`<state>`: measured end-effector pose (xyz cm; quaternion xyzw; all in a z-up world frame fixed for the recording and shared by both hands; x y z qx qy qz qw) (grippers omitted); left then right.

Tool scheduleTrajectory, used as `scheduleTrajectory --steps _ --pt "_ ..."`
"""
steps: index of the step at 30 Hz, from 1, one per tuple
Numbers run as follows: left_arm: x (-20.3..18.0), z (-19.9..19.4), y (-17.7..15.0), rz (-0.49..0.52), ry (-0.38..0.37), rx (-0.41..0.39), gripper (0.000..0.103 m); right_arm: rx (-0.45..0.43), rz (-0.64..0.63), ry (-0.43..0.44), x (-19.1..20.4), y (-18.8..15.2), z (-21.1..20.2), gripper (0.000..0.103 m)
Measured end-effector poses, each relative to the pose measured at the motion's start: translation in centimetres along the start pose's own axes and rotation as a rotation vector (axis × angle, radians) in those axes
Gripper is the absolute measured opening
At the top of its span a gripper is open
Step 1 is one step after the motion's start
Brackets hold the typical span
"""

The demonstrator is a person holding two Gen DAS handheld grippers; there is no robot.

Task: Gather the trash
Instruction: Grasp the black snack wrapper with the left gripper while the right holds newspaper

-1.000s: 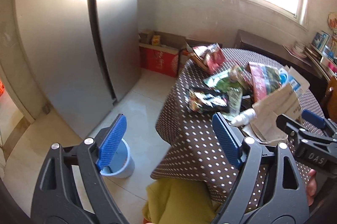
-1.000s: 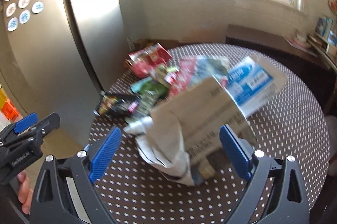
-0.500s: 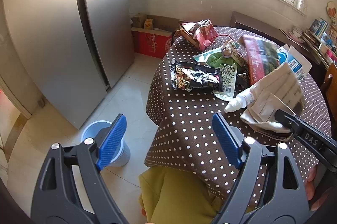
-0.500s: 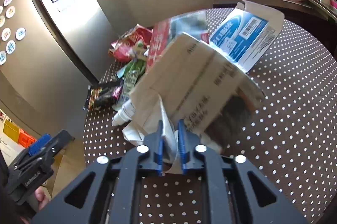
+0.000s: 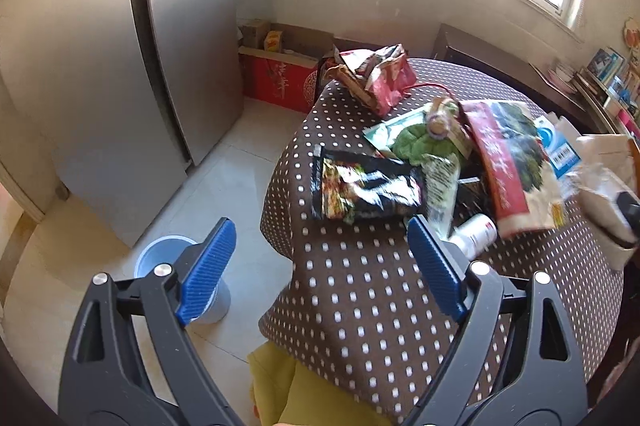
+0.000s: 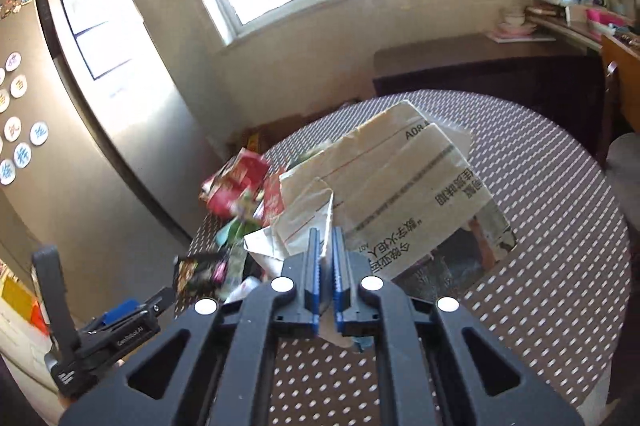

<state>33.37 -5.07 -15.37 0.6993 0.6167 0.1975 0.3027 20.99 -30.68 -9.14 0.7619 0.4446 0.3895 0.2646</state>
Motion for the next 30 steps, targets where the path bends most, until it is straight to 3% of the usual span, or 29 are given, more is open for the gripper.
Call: scheduleTrajectory --steps 4,8,9,11,12,15,23,30 --pt "0.3 2.1 0.6 -0.052 -0.021 0.024 0.086 -0.012 0.017 -0.046 -1.6 1.1 0.2 0.006" --pt "-0.3 3.6 0.7 -0.097 -0.106 0.052 0.083 0.009 0.044 -0.071 -2.7 1.4 1.7 0.006" --pt "-0.3 4.0 0.6 -0.098 -0.107 0.063 0.063 0.013 0.050 -0.072 -2.8 1.5 1.9 0.006" --pt "0.1 4.5 0.5 -0.076 -0.050 0.051 0.044 0.012 0.053 -0.076 -3.1 1.7 1.9 0.006" --pt "0.1 4.5 0.6 -0.055 -0.050 0.038 0.026 0.009 0.052 -0.075 -3.1 1.8 1.8 0.006" --pt "0.4 3.9 0.8 -0.057 -0.070 0.025 0.011 -0.002 0.041 -0.079 -2.8 1.9 1.7 0.006" --pt "1.2 1.2 0.9 -0.063 -0.027 -0.047 0.004 -0.009 0.031 -0.067 -2.3 1.2 0.8 0.006" --pt "2.5 -3.7 2.4 -0.075 0.001 -0.177 0.001 -0.054 0.008 -0.051 -1.8 1.9 -1.1 0.006"
Point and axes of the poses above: each gripper's, at about its wrist camera, not at the fingertips, and z roughly the way its jaws point, x to its left, y to its top, the point moved 9 cm from there along z, roughly the way its jaws point
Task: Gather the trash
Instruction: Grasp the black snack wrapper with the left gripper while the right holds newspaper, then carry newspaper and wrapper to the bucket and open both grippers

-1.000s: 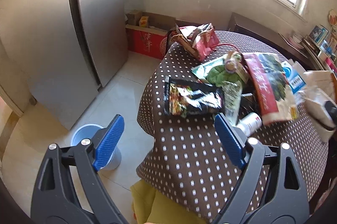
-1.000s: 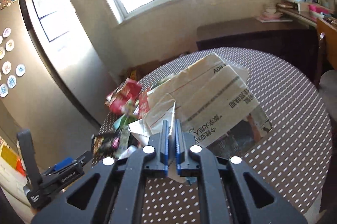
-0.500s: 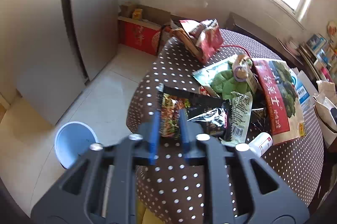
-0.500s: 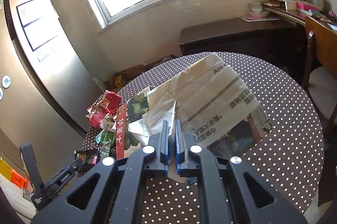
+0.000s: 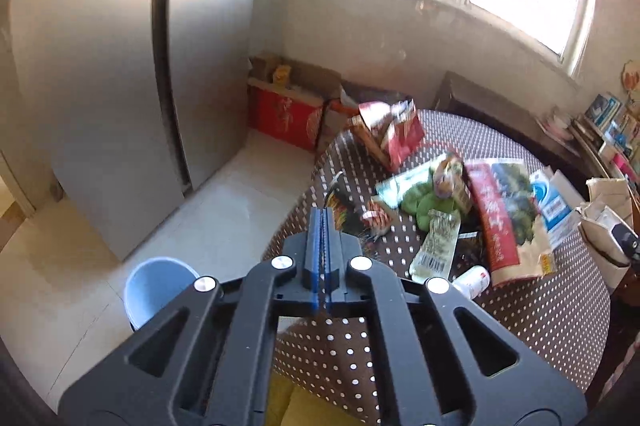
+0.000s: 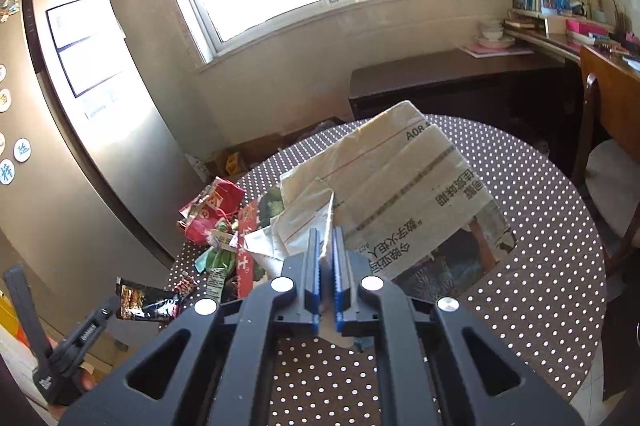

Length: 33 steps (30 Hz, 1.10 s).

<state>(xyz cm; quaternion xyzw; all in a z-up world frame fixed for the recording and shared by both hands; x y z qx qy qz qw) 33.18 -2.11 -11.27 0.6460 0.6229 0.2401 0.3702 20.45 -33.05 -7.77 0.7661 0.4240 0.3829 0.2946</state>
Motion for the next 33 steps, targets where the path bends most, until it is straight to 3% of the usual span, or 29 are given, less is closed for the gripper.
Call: scheduleTrajectory --steps 7,11,13,14,15,20,24,33 --pt "1.2 -3.9 1.5 0.034 0.014 -0.104 0.001 -0.031 -0.035 0.034 1.6 0.4 -1.3 0.006" --pt "0.7 -2.3 0.0 0.072 -0.044 -0.010 0.004 -0.014 -0.035 0.064 2.5 0.0 -1.4 0.006" --pt "1.2 -1.4 -1.3 0.066 -0.048 0.030 0.017 -0.005 -0.043 0.058 2.6 -0.3 -1.3 0.006" --pt "1.6 -1.1 -2.0 0.063 -0.035 0.047 0.046 -0.002 -0.046 0.055 2.7 -0.4 -1.2 0.006" --pt "2.5 -0.9 -2.7 0.055 -0.016 0.054 0.065 0.003 -0.052 0.057 2.9 -0.5 -1.2 0.006" --pt "6.6 -1.0 -5.3 0.004 0.057 0.092 0.065 0.014 -0.080 0.077 4.5 -1.0 -0.7 0.006" --pt "9.8 -1.6 -6.1 -0.042 0.103 0.099 0.065 0.032 -0.144 0.147 8.5 -2.2 -0.4 0.006" --pt "17.9 -3.5 -7.0 -0.132 0.235 0.094 0.065 0.123 -0.325 0.420 22.5 -6.8 1.2 0.006"
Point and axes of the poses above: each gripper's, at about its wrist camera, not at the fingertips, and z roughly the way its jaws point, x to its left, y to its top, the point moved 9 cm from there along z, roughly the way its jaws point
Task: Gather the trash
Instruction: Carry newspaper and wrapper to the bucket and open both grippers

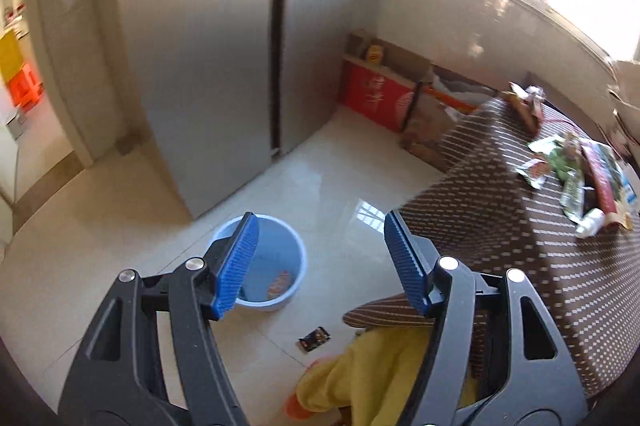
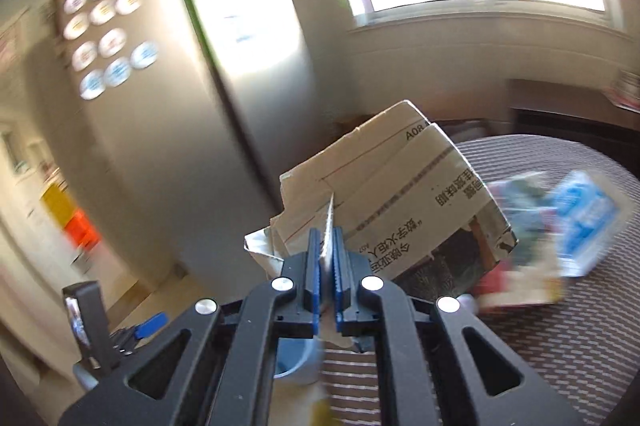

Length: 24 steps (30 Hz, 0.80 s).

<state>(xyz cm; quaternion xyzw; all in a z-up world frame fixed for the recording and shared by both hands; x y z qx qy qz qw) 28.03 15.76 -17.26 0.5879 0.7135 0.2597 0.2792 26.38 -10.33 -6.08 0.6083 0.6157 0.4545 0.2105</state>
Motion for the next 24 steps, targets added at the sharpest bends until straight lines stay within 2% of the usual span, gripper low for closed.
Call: scheduleTrajectory --steps 6,9,11,12,13,14,15,16,20,24 --pt "5.8 0.7 -0.7 -0.075 0.083 0.024 0.065 0.190 -0.083 0.171 9.2 -3.5 7.1 0.006" --pt "8.5 0.9 -1.3 -0.103 0.125 0.040 0.065 0.293 -0.129 0.213 12.8 -5.9 10.9 0.006" --pt "10.4 1.0 -1.6 -0.124 0.158 0.049 0.065 0.338 -0.157 0.231 14.8 -7.2 13.1 0.010" --pt "11.0 1.0 -1.7 -0.132 0.170 0.052 0.066 0.360 -0.174 0.246 16.0 -8.0 14.4 0.018" --pt "11.8 1.0 -1.8 -0.143 0.184 0.056 0.066 0.379 -0.184 0.256 16.6 -8.6 15.3 0.033" --pt "12.2 0.9 -1.9 -0.150 0.192 0.060 0.066 0.405 -0.182 0.258 17.1 -9.3 16.3 0.042" --pt "12.8 0.9 -1.9 -0.158 0.203 0.063 0.066 0.420 -0.169 0.250 17.2 -9.8 17.1 0.061" --pt "13.2 0.7 -2.0 -0.162 0.210 0.063 0.066 0.422 -0.160 0.240 17.2 -10.1 17.4 0.070" --pt "13.7 0.2 -1.8 -0.151 0.227 0.055 0.068 0.428 -0.154 0.213 16.9 -10.7 18.1 0.070" --pt "12.0 0.2 -1.4 -0.136 0.217 0.051 0.068 0.416 -0.148 0.194 15.2 -10.5 16.6 0.070"
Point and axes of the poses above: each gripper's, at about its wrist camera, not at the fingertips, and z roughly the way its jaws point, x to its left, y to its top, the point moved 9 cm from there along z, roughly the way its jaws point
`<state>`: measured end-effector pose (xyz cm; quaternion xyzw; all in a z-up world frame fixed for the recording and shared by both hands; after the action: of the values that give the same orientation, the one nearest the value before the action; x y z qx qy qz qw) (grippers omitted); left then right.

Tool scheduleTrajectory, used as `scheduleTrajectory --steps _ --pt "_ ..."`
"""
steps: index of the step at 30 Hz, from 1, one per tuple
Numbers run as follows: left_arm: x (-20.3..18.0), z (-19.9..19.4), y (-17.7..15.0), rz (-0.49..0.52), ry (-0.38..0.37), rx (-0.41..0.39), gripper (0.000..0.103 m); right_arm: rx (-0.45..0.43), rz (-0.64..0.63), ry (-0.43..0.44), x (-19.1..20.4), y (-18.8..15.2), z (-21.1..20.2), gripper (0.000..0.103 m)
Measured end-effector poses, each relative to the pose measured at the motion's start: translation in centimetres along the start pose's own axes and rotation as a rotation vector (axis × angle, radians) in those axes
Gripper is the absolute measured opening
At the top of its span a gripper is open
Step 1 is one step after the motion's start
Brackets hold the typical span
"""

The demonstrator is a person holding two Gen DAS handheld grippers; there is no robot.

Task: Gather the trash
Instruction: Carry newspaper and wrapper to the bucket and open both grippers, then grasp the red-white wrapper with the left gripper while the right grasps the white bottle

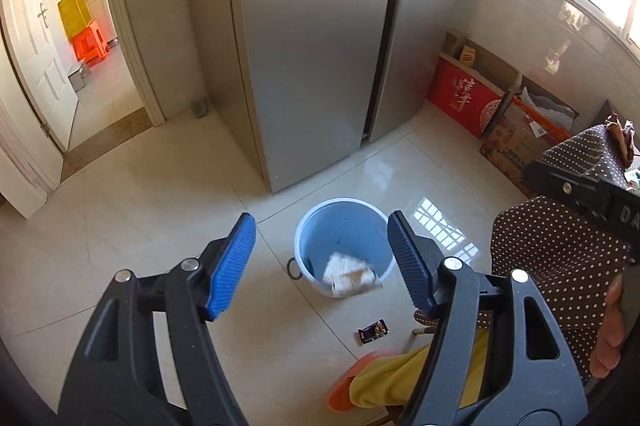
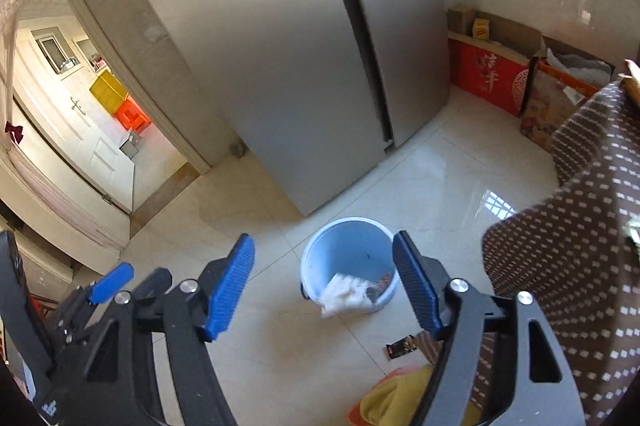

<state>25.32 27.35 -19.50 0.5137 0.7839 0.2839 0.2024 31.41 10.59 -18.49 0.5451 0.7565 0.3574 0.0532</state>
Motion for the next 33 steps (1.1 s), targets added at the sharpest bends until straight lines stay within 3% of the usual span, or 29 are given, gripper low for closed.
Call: scheduleTrajectory --steps 8,13,20,26,31,32,33 --pt "-7.0 -1.9 0.5 0.095 -0.118 -0.042 0.070 -0.115 0.024 -0.047 -4.3 -0.3 -7.5 0.073" --pt "-13.0 -3.7 0.6 0.170 -0.225 -0.067 0.073 -0.207 0.063 -0.133 -8.4 -0.9 -13.2 0.078" --pt "-21.0 -5.8 -0.2 0.281 -0.350 -0.084 0.076 -0.246 0.196 -0.269 -15.9 -3.2 -17.7 0.078" --pt "-24.8 -6.0 -1.2 0.343 -0.394 -0.068 0.077 -0.206 0.292 -0.346 -21.6 -5.6 -17.9 0.078" --pt "-25.8 -6.0 -1.6 0.363 -0.401 -0.046 0.077 -0.161 0.301 -0.397 -23.4 -6.7 -16.0 0.077" --pt "-25.9 -6.0 -1.7 0.365 -0.401 -0.045 0.077 -0.172 0.278 -0.421 -23.4 -6.4 -15.9 0.075" --pt "-26.0 -6.0 -1.7 0.365 -0.398 -0.044 0.077 -0.161 0.274 -0.437 -23.7 -6.4 -15.7 0.064"
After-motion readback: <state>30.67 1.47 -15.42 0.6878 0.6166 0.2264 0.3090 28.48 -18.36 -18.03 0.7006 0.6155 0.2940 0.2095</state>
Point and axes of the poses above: each gripper's, at about its wrist camera, not at the fingertips, and z roughly the way its jaws point, x to its left, y to its top, the point moved 9 cm from there along z, roughly the way its jaws point
